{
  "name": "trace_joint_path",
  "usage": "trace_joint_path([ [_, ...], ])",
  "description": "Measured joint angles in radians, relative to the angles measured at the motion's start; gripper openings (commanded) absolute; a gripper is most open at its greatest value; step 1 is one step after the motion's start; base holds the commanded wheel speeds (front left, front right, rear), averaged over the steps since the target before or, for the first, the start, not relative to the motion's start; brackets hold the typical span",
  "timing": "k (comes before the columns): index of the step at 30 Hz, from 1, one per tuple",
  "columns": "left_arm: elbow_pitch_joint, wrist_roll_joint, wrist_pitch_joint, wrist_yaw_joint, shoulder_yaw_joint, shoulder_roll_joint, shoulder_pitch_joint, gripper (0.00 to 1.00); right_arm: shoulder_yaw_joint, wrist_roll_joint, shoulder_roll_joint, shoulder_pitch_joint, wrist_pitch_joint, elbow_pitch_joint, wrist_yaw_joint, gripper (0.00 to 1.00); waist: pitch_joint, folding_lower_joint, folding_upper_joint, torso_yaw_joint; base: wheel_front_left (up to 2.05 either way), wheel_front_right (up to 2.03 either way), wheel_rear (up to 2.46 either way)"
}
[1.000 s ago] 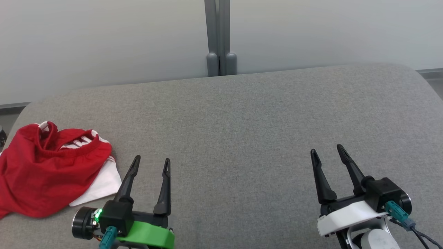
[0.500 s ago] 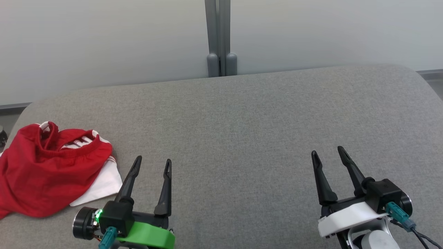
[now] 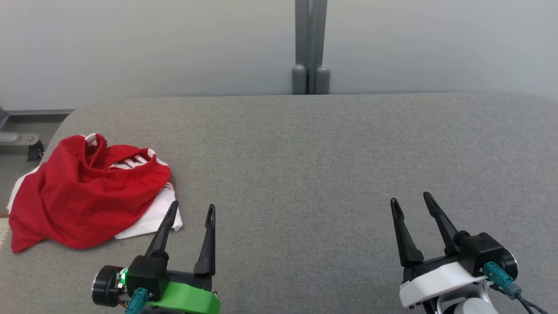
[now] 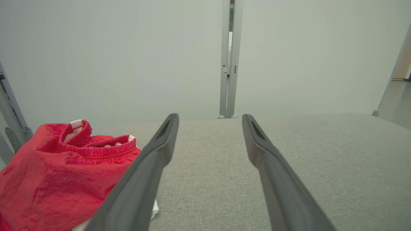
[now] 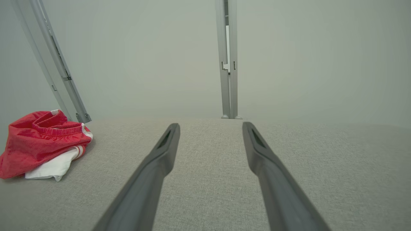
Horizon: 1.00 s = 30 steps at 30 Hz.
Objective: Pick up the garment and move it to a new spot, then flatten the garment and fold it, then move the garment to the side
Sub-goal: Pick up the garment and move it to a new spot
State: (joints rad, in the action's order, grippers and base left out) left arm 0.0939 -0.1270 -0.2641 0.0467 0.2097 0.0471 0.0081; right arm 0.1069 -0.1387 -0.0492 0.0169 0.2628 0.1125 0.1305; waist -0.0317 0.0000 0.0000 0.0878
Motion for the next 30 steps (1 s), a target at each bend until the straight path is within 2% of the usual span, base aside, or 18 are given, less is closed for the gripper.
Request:
trace_joint_path([
  [19, -0.007, 0.017, 0.0, -0.007, -0.068, 0.001, 0.031, 1.0, 0.017, -0.009, 0.001, 0.009, 0.0, -0.002, 0.0, 1.0, -0.003, 0.0, 0.0, 0.292, 0.0, 0.0, 0.0],
  [26, -0.025, 0.015, 0.0, -0.018, -0.096, 0.001, 0.04, 1.0, 0.014, -0.01, 0.001, 0.009, 0.0, -0.003, 0.0, 1.0, -0.005, 0.0, 0.0, 0.375, 0.0, 0.0, 0.0],
  [30, -0.041, 0.012, 0.0, -0.033, -0.112, 0.001, 0.042, 1.0, 0.02, -0.007, 0.001, -0.012, 0.0, 0.002, 0.0, 1.0, 0.01, 0.0, 0.0, 0.4, 0.0, 0.0, 0.0],
])
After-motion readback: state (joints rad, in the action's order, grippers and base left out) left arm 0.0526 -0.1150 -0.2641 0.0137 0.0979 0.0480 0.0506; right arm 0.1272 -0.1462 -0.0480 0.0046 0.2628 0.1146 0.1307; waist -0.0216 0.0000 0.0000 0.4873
